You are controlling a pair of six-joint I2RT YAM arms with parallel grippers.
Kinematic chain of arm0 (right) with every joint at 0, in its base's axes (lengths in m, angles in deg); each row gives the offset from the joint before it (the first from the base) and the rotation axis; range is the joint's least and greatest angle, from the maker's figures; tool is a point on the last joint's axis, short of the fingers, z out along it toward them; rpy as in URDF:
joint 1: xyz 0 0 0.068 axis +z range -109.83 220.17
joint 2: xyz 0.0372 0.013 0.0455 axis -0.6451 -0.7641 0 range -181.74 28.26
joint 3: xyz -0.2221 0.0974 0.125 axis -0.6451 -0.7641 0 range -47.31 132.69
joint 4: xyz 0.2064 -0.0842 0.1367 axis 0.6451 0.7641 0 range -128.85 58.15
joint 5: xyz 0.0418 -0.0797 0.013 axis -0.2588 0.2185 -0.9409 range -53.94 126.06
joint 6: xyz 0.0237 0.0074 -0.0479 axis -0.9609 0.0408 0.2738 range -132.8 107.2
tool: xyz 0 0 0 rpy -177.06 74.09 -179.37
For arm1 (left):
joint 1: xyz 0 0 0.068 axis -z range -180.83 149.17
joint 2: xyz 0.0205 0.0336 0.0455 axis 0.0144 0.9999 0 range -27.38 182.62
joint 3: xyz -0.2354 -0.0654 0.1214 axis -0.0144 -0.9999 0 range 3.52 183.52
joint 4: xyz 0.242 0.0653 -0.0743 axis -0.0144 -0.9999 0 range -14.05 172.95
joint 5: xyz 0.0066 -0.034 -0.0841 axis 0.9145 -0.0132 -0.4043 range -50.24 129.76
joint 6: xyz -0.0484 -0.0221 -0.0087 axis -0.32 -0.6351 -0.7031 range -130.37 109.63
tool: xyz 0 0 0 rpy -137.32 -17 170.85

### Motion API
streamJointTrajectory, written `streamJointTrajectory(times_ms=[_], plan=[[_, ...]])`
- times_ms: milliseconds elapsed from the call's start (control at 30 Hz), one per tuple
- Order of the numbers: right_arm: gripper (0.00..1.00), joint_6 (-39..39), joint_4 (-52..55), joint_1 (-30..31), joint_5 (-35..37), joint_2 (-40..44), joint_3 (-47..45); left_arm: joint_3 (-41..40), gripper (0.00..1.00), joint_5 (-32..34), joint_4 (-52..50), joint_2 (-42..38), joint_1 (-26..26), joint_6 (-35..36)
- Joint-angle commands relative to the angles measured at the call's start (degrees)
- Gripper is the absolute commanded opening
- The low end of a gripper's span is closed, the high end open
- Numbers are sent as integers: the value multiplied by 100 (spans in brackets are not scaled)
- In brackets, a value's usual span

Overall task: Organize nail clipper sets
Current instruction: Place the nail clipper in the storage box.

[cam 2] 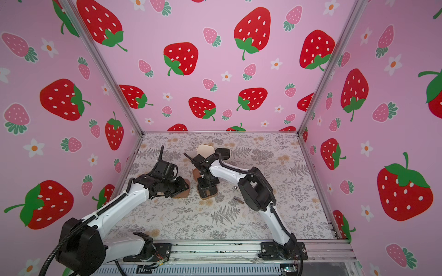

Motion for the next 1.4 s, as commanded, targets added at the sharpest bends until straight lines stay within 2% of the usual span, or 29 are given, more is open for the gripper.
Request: streamJointTrajectory(times_ms=[0, 567, 1000, 1367], plan=[[16, -59, 152, -15, 185, -385, -18, 234, 46, -81, 12, 50, -37, 7], [12, -384, 465, 240, 605, -1145, -131, 53, 46, -157, 142, 19, -28, -36], [15, -526, 491, 369, 622, -1596, -227, -146, 46, -188, 135, -133, -25, -135], [15, -405, 395, 222, 883, -930, -380, -149, 46, -291, 92, 33, 74, -128]])
